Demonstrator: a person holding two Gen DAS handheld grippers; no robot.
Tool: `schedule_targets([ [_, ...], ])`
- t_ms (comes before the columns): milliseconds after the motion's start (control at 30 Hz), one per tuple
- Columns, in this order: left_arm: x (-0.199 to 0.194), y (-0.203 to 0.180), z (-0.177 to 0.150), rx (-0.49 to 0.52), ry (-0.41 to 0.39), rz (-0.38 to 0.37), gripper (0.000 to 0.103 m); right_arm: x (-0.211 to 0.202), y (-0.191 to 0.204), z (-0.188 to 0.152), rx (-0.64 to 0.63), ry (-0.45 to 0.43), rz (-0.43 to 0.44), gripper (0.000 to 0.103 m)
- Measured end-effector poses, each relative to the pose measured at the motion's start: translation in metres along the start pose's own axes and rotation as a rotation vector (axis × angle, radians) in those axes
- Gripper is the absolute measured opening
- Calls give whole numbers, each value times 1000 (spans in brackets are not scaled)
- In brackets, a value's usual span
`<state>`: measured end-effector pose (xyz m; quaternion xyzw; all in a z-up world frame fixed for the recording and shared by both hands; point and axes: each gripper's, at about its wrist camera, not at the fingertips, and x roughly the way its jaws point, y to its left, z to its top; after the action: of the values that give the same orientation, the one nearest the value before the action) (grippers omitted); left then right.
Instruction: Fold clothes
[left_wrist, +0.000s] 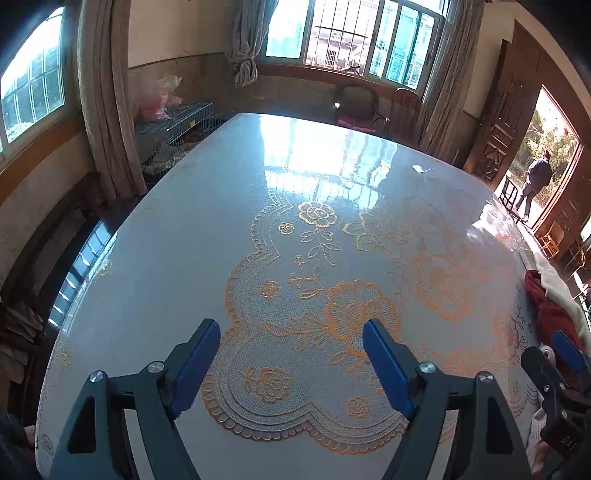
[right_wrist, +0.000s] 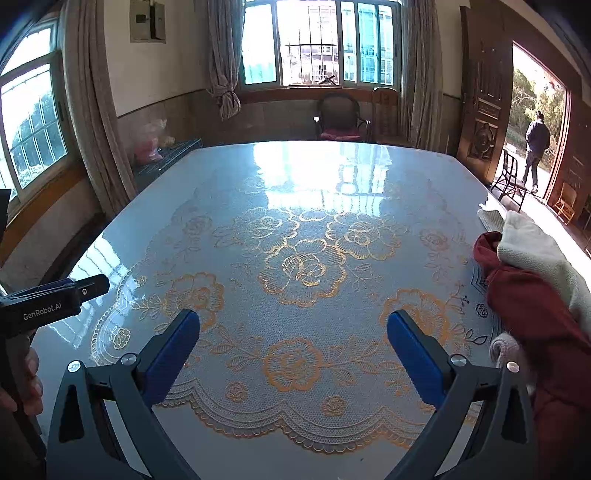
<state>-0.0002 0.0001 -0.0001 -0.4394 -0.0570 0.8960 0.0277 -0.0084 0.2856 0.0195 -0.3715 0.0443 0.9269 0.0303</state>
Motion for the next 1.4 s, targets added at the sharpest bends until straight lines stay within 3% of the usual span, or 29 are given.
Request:
schedule_targets([
  [467, 1, -8, 0, 31, 37, -25, 82, 11, 8, -11, -27, 8, -75, 103],
  [867, 11, -26, -10, 103, 69, -31, 82, 22, 2, -15, -52, 64, -347, 103],
  [1400, 17, -31, -8, 114, 74, -27, 82, 36, 13, -1, -58, 134, -362, 103],
])
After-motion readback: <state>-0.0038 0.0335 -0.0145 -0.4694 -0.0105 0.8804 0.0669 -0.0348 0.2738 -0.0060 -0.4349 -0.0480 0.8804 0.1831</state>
